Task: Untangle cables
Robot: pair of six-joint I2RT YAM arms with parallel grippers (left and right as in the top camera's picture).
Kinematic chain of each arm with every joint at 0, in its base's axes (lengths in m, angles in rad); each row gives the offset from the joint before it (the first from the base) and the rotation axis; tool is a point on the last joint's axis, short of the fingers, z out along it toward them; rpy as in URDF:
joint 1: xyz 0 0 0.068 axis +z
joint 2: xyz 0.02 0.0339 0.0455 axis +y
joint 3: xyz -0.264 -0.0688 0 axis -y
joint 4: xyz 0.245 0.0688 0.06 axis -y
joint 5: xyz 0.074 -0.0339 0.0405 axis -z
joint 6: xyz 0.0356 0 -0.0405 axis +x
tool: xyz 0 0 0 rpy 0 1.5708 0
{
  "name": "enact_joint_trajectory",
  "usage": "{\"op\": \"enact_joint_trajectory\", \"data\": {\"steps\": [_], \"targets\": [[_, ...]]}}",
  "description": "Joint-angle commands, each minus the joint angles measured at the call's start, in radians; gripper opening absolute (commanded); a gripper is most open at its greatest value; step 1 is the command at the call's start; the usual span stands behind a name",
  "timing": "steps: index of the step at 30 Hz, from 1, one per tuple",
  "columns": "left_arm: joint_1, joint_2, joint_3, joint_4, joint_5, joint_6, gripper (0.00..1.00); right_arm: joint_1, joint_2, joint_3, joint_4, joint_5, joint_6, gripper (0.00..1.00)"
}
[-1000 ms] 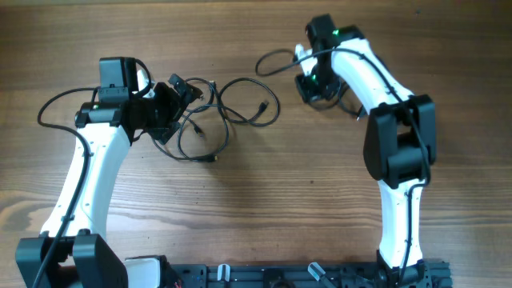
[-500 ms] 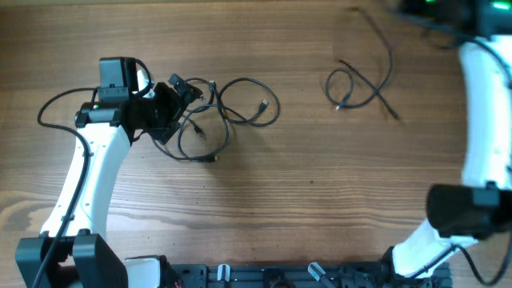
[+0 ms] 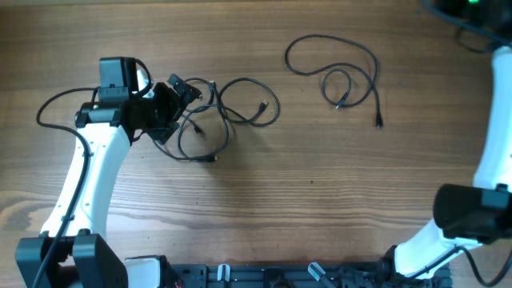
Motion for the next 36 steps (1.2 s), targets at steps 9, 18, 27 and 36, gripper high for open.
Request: {"op": "enact_joint_trajectory", "data": {"steps": [9,18,27,36], "targets": [[0.001,-0.022,0.011,-0.011,-0.017,0.02,1.0,0.174,0.274,-0.006,-0.026,-0.211,-0.213,0.43],[0.001,-0.022,0.011,-0.016,-0.018,0.02,1.0,0.238,0.489,-0.006,-0.024,-0.341,-0.369,0.43],[0.001,-0.022,0.011,-0.018,-0.018,0.02,1.0,0.271,0.607,-0.006,0.01,-0.368,-0.441,0.43],[0.001,-0.022,0.011,-0.027,-0.018,0.02,1.0,0.308,0.679,-0.006,0.075,-0.359,-0.402,0.46]]}}
